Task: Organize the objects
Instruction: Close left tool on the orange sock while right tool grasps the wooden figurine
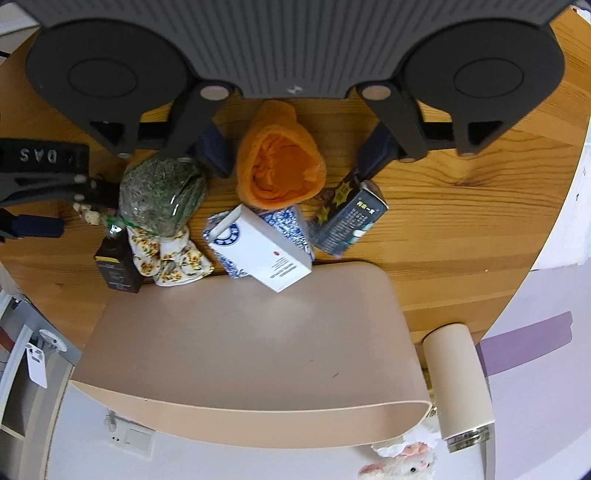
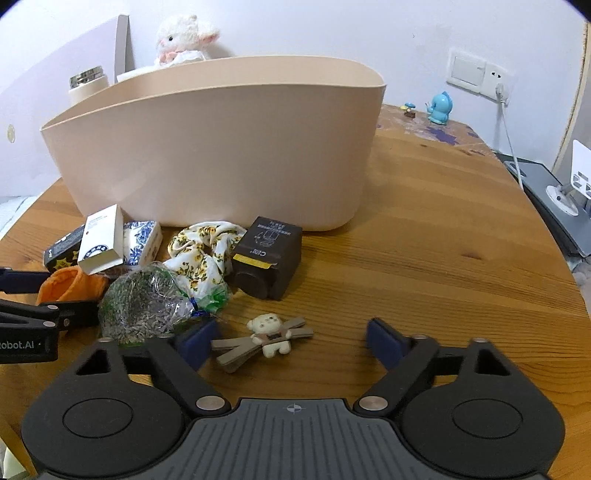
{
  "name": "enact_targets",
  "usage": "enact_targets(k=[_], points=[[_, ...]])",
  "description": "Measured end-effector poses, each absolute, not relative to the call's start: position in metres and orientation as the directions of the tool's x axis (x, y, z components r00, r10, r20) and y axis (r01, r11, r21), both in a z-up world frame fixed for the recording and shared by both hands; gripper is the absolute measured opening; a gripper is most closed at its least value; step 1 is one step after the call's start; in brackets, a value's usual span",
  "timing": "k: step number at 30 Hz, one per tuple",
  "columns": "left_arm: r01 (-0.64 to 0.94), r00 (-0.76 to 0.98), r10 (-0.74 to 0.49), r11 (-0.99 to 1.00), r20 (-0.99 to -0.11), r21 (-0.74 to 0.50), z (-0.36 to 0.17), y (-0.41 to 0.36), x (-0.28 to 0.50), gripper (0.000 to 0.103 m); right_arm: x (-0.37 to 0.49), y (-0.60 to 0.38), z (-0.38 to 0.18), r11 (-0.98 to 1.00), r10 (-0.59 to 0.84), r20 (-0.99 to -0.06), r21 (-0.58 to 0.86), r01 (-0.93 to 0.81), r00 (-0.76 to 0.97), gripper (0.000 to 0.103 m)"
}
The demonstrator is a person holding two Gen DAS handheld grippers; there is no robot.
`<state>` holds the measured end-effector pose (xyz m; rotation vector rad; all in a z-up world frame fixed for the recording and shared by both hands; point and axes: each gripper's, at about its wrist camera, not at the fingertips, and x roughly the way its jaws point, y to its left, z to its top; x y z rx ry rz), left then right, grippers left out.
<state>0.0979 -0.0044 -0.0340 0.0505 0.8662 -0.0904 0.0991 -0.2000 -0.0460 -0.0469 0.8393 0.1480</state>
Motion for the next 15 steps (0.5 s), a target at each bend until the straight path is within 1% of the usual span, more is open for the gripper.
enact_targets(k=[1,3,4,5,6,7,8,9,11,12,15], points=[[0.102,0.646,-0.061,0.995,-0.761,0.007,-0.034,-0.004,0.098,0.068,0.098,-0.200,-0.045,0.989,0.110,-0.742,0.015,-0.148,0.661,0.071],[0.105,0.649,-0.066,0.994,-0.758,0.004,-0.031,-0.006,0.097,0.055,0.095,-0.200,-0.043,0.989,0.108,-0.739,0.016,-0.144,0.665,0.059],[0.105,0.649,-0.067,0.995,-0.757,0.001,-0.031,-0.006,0.097,0.053,0.093,-0.200,-0.043,0.989,0.109,-0.738,0.015,-0.145,0.666,0.054],[0.104,0.650,-0.068,0.995,-0.757,0.000,-0.030,-0.005,0.096,0.046,0.092,-0.199,-0.042,0.989,0.110,-0.737,0.015,-0.146,0.667,0.051],[0.105,0.652,-0.071,0.994,-0.755,-0.003,-0.032,-0.004,0.096,0.038,0.090,-0.199,-0.042,0.989,0.110,-0.736,0.016,-0.146,0.668,0.044],[0.106,0.651,-0.076,0.994,-0.755,-0.008,-0.031,-0.005,0.094,0.035,0.088,-0.200,-0.041,0.989,0.111,-0.734,0.018,-0.144,0.670,0.040],[0.107,0.651,-0.079,0.994,-0.755,-0.012,-0.029,-0.005,0.093,0.027,0.087,-0.200,-0.041,0.990,0.112,-0.732,0.021,-0.142,0.672,0.036],[0.107,0.649,-0.085,0.994,-0.756,-0.020,-0.029,-0.005,0.091,0.021,0.086,-0.201,-0.041,0.990,0.119,-0.731,0.032,-0.141,0.672,0.036],[0.106,0.646,-0.093,0.994,-0.757,-0.031,-0.029,-0.005,0.089,0.019,0.083,-0.204,-0.041,0.989,0.131,-0.727,0.053,-0.135,0.674,0.036],[0.106,0.645,-0.095,0.994,-0.758,-0.035,-0.029,-0.005,0.088,0.015,0.082,-0.205,-0.040,0.989,0.137,-0.726,0.064,-0.133,0.673,0.035],[0.106,0.642,-0.112,0.993,-0.759,-0.056,-0.027,-0.002,0.083,0.014,0.075,-0.208,-0.039,0.987,0.156,-0.728,0.098,-0.124,0.668,0.034]])
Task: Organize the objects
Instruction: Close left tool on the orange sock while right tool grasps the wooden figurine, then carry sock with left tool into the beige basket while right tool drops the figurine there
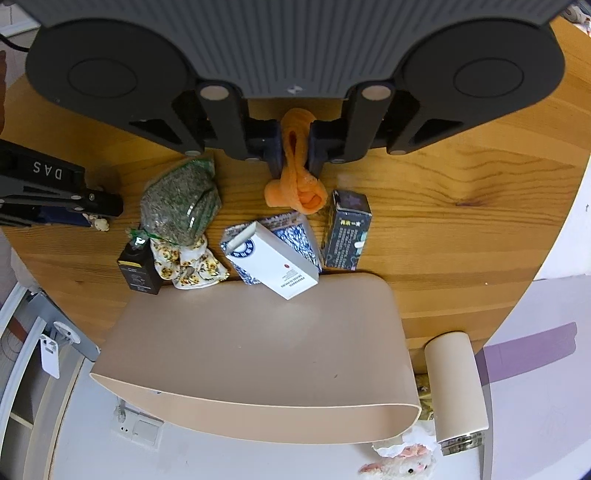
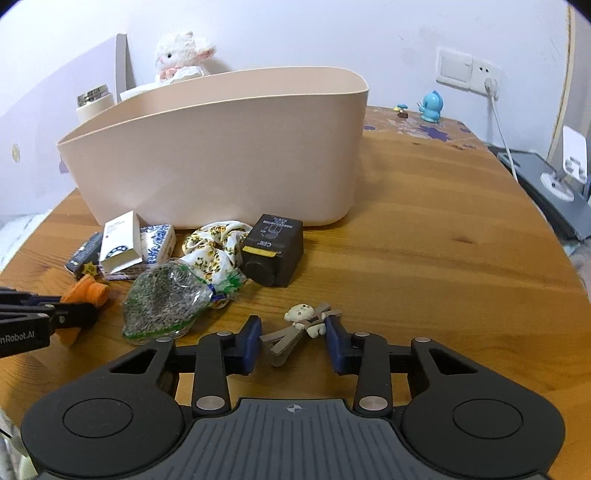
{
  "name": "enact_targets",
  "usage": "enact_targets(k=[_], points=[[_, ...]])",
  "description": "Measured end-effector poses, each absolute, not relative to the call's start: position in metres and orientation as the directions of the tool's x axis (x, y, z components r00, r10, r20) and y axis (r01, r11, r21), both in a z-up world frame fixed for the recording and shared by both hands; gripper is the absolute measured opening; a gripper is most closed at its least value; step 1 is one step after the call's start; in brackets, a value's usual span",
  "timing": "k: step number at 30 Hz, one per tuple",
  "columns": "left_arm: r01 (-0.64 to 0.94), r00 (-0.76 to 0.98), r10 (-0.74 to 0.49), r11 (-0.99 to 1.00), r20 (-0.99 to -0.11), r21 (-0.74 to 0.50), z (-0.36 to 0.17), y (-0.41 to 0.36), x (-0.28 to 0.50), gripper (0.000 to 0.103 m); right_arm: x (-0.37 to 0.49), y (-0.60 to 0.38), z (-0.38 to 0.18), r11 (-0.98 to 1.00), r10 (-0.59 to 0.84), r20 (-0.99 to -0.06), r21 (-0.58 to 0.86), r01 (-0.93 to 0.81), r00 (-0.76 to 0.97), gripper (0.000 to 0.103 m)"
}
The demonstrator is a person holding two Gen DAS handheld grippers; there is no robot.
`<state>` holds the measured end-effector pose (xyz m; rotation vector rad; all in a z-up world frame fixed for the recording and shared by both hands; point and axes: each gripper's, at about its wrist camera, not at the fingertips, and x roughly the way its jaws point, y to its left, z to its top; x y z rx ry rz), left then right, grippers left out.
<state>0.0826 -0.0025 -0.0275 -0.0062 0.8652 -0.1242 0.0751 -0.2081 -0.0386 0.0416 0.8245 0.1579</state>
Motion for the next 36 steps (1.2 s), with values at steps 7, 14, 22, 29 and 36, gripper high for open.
enact_targets(k=[7,14,22,29,36], points=[[0.098,0.692,-0.119,0.993,-0.712,-0.070,-0.009,0.003,0.064,0.014,0.057,-0.215,-0.010,0.988,0.156,-0.671,0.107,-0.113,0.725,0.034],[0.059,0.786,-0.083,0.997,-0.613,-0.058,0.033,0.019,0.052,0.014,0.058,-0.216,0.035,0.986,0.164,-0.563,0.112,-0.121,0.810,0.034],[0.030,0.877,-0.029,1.000,-0.479,-0.005,0.088,0.022,0.078,0.014,0.094,-0.219,0.071,0.987,0.158,-0.461,0.080,-0.137,0.873,0.034],[0.003,0.888,0.004,1.000,-0.459,0.015,0.097,0.008,0.129,0.014,0.146,-0.215,0.074,0.983,0.182,-0.460,0.063,-0.172,0.869,0.034],[-0.010,0.810,0.008,1.000,-0.586,0.000,0.063,-0.001,0.189,0.014,0.182,-0.200,0.058,0.980,0.183,-0.534,0.036,-0.194,0.826,0.035]])
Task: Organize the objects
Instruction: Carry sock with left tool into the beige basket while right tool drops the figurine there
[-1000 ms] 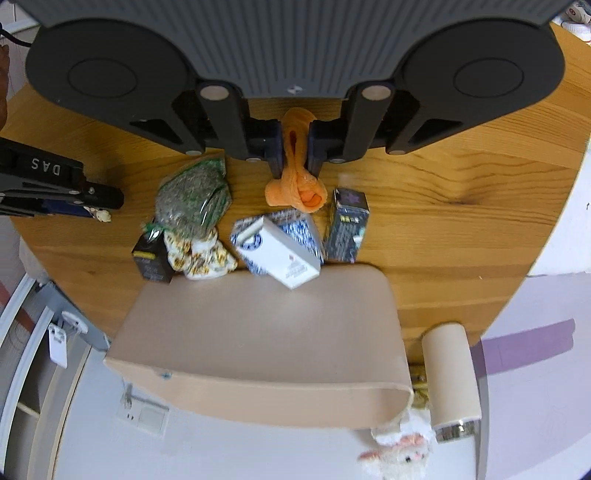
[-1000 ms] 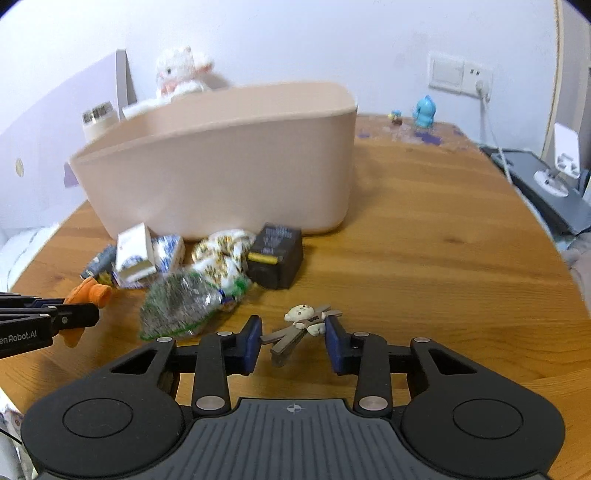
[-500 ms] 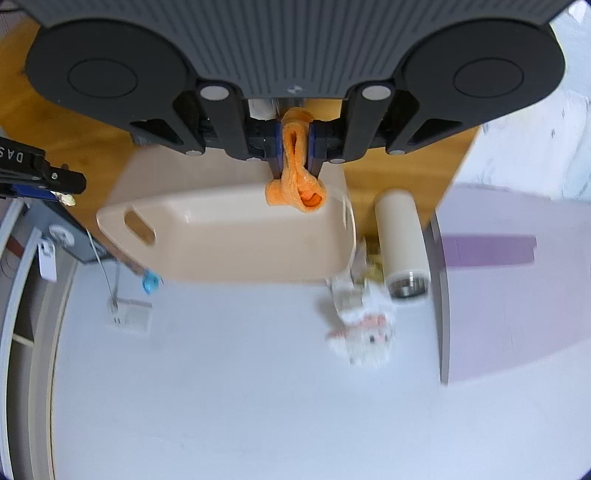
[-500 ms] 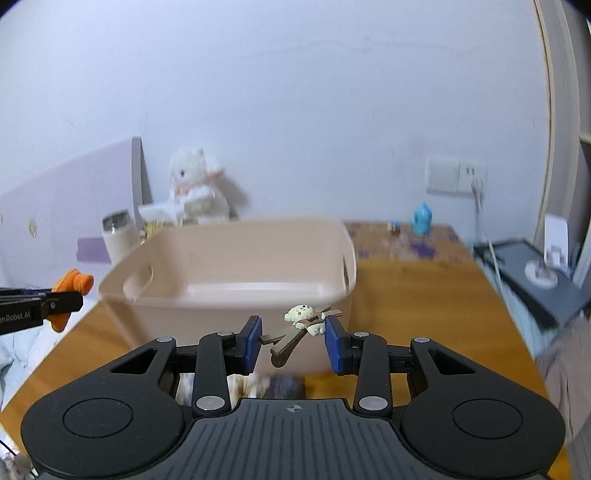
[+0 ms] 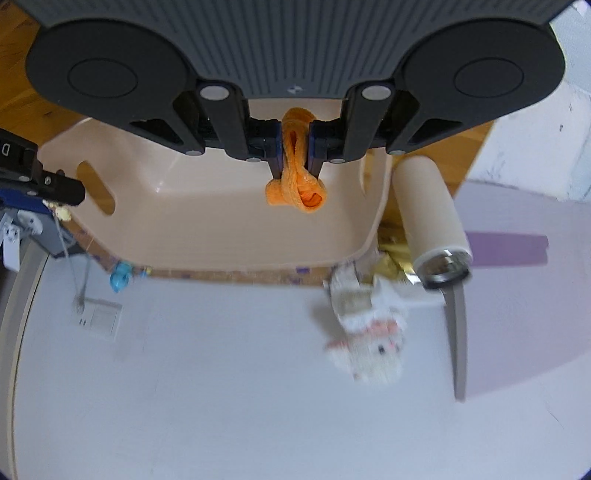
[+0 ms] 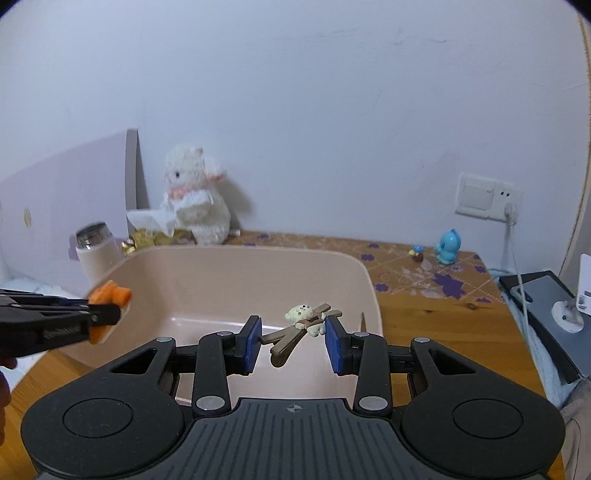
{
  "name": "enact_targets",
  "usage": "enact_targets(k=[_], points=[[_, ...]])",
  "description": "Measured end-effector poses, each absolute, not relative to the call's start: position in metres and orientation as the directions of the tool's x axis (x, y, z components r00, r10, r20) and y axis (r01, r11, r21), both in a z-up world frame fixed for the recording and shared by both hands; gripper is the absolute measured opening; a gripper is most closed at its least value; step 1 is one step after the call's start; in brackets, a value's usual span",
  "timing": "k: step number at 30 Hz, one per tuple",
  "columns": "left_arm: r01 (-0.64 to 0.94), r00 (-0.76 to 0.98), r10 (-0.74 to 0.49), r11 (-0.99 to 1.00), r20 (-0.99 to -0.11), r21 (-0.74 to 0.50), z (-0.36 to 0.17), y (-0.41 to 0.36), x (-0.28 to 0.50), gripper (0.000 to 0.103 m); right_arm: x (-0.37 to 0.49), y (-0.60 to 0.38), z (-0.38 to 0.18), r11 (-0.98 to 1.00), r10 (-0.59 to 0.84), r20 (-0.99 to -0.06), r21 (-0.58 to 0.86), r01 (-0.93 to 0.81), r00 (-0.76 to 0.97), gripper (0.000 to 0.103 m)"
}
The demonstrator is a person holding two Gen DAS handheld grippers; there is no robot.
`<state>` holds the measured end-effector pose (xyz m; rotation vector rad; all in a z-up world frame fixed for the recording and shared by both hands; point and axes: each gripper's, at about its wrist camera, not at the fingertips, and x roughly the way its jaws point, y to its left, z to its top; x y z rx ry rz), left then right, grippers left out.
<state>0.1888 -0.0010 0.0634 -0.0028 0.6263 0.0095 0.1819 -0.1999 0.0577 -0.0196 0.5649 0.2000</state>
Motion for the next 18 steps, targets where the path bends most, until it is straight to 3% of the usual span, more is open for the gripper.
enact_targets(k=[8,9,10,11,13,14,15,17,18], points=[[0.011,0.735,0.005,1.000,-0.678,0.019,0.032,-0.010,0.212,0.015,0.201,-0.185,0.028,0.975,0.156,-0.632,-0.025,-0.221,0.759,0.036],[0.010,0.732,0.011,1.000,-0.681,0.028,0.030,-0.011,0.212,0.016,0.202,-0.186,0.027,0.977,0.156,-0.631,-0.016,-0.215,0.759,0.046],[0.009,0.729,0.020,0.999,-0.684,0.038,0.029,-0.012,0.212,0.017,0.201,-0.186,0.028,0.978,0.150,-0.633,-0.017,-0.208,0.759,0.046],[0.005,0.726,0.030,0.999,-0.687,0.049,0.028,-0.013,0.212,0.024,0.200,-0.185,0.029,0.979,0.147,-0.632,-0.019,-0.204,0.761,0.049],[0.009,0.733,0.040,0.998,-0.679,0.068,0.030,-0.014,0.209,0.036,0.194,-0.185,0.034,0.979,0.148,-0.616,-0.019,-0.202,0.774,0.065],[0.013,0.740,0.039,0.997,-0.671,0.072,0.033,-0.015,0.207,0.048,0.190,-0.185,0.038,0.979,0.149,-0.606,-0.024,-0.205,0.782,0.070],[0.014,0.748,0.041,0.997,-0.662,0.077,0.038,-0.016,0.203,0.069,0.187,-0.185,0.042,0.978,0.145,-0.597,-0.031,-0.204,0.789,0.077],[0.007,0.774,0.049,0.996,-0.632,0.086,0.047,-0.016,0.193,0.088,0.177,-0.184,0.050,0.979,0.134,-0.579,-0.046,-0.197,0.804,0.085],[0.005,0.787,0.052,0.996,-0.615,0.091,0.052,-0.016,0.188,0.090,0.172,-0.184,0.054,0.980,0.133,-0.570,-0.048,-0.194,0.811,0.091]])
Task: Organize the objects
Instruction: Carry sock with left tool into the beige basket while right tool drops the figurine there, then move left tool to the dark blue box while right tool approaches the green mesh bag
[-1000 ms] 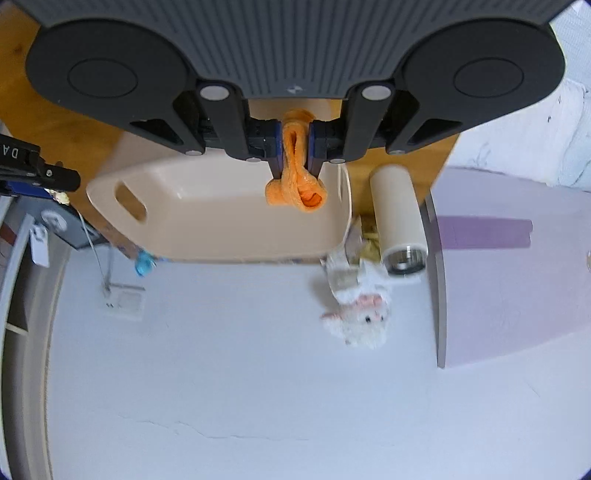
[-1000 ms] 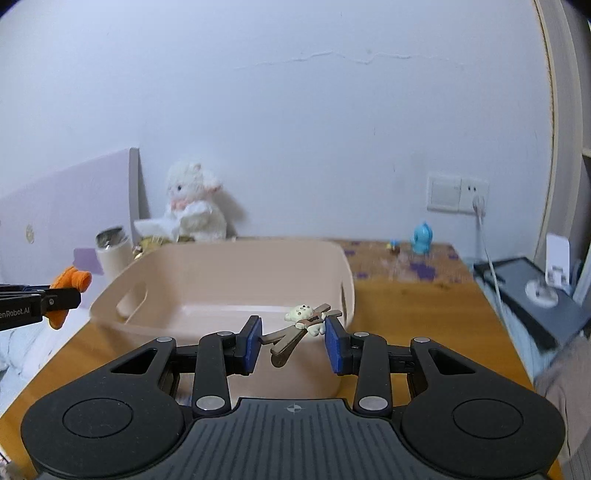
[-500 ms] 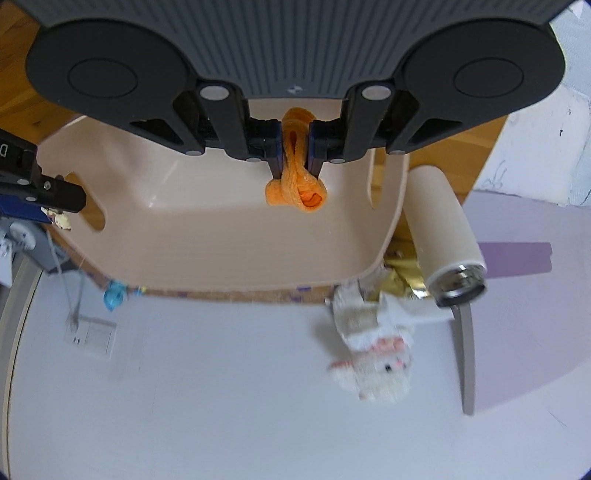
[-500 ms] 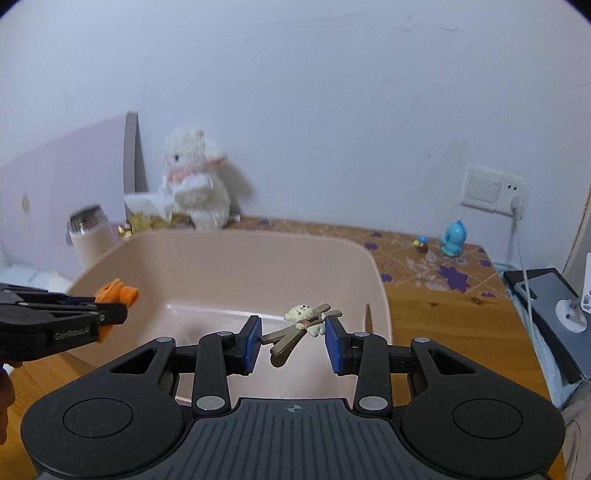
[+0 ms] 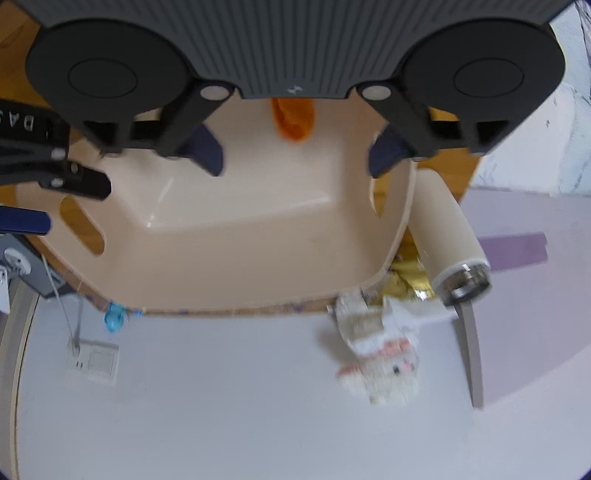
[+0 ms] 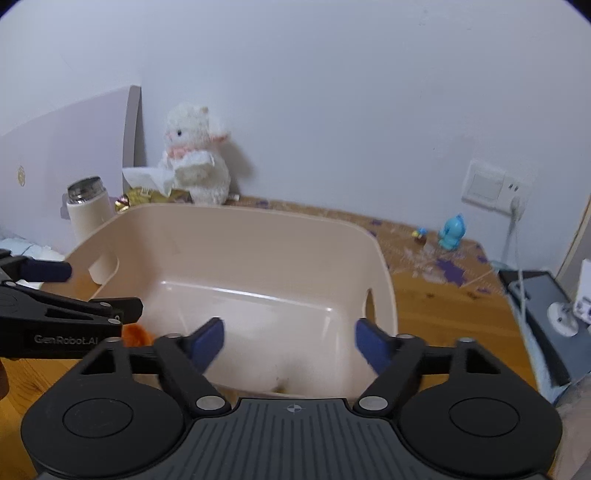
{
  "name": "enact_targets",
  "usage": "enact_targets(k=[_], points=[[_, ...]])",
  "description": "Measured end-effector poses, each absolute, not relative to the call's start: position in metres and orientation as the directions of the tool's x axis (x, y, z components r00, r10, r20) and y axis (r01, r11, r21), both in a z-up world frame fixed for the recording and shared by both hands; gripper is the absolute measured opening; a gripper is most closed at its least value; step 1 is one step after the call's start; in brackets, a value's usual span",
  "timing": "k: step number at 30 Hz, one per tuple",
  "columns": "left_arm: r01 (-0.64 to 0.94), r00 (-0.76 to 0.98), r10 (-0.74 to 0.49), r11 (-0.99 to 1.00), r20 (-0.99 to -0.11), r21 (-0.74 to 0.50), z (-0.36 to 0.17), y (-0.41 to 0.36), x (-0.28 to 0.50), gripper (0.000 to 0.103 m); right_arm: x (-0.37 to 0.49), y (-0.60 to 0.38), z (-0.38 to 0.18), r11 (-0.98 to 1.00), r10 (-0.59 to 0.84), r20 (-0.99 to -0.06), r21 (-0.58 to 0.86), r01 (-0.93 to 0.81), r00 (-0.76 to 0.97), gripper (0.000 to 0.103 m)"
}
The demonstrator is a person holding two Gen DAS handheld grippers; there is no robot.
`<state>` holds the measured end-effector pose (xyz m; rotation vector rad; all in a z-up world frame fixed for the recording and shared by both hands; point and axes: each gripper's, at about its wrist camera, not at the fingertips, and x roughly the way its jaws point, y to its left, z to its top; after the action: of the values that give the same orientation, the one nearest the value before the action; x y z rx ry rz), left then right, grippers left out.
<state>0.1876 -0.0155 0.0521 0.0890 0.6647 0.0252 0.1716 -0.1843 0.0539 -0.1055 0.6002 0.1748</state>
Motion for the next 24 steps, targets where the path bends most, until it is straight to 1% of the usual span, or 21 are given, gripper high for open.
enact_targets(k=[1,4,8,14,18,24], points=[[0.007,0.792,0.051,0.996,-0.608,0.093,0.056,-0.015,0.183,0.090,0.165,-0.184,0.057,0.980,0.133,-0.561,-0.047,-0.192,0.817,0.097],[0.019,0.797,0.044,0.995,-0.602,0.098,0.064,-0.013,0.171,0.090,0.149,-0.184,0.066,0.981,0.134,-0.547,-0.045,-0.189,0.826,0.103],[0.024,0.798,0.041,0.995,-0.601,0.099,0.070,-0.007,0.153,0.096,0.130,-0.182,0.070,0.982,0.132,-0.549,-0.043,-0.185,0.826,0.103],[0.019,0.788,0.040,0.996,-0.615,0.089,0.068,0.005,0.127,0.096,0.107,-0.178,0.056,0.981,0.146,-0.579,-0.017,-0.191,0.802,0.103],[0.020,0.775,0.055,0.994,-0.630,0.111,0.060,0.011,0.113,0.096,0.096,-0.175,0.041,0.981,0.151,-0.609,-0.002,-0.192,0.778,0.103],[0.030,0.731,0.045,0.995,-0.680,0.098,0.037,0.020,0.102,0.096,0.090,-0.171,0.013,0.981,0.168,-0.671,0.039,-0.192,0.722,0.103]])
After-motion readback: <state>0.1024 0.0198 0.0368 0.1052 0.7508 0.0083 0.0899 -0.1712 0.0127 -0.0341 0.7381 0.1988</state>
